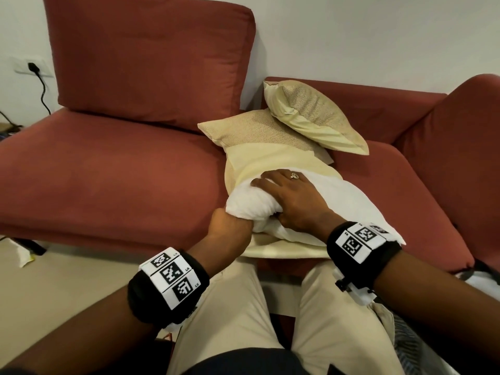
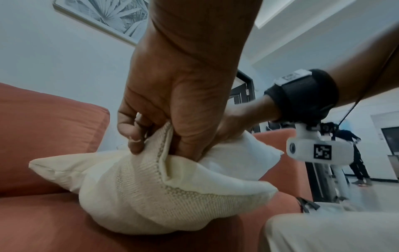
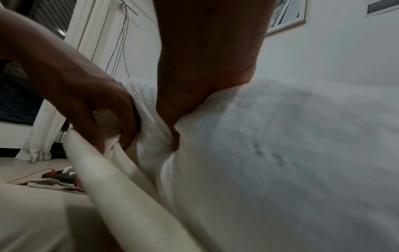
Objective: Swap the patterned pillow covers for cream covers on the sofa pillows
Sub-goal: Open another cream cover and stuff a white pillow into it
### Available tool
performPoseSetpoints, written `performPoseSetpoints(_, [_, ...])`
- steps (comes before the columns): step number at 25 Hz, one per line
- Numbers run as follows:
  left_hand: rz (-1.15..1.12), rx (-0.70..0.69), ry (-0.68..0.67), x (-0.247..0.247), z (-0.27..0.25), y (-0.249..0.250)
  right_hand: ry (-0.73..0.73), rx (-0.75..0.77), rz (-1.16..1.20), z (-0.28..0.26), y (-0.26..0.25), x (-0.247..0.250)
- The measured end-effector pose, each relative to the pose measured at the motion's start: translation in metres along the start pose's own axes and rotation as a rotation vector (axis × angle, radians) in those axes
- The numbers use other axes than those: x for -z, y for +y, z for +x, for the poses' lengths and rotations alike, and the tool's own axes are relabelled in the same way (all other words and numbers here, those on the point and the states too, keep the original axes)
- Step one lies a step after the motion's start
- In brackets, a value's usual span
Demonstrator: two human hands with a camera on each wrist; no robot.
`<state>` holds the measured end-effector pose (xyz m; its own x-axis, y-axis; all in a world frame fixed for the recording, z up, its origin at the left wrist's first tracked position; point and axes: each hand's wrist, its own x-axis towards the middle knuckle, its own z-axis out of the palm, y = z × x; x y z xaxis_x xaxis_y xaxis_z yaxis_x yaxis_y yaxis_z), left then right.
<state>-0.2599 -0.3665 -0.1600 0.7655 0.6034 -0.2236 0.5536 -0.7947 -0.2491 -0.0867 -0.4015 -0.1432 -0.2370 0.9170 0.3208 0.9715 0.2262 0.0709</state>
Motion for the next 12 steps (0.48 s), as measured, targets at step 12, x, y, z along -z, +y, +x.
performPoseSetpoints(12, [-0.582, -0.402, 0.32, 0.04, -0.021, -0.041, -0.49, -0.082, 0.012, 0.018, -0.029, -0.004])
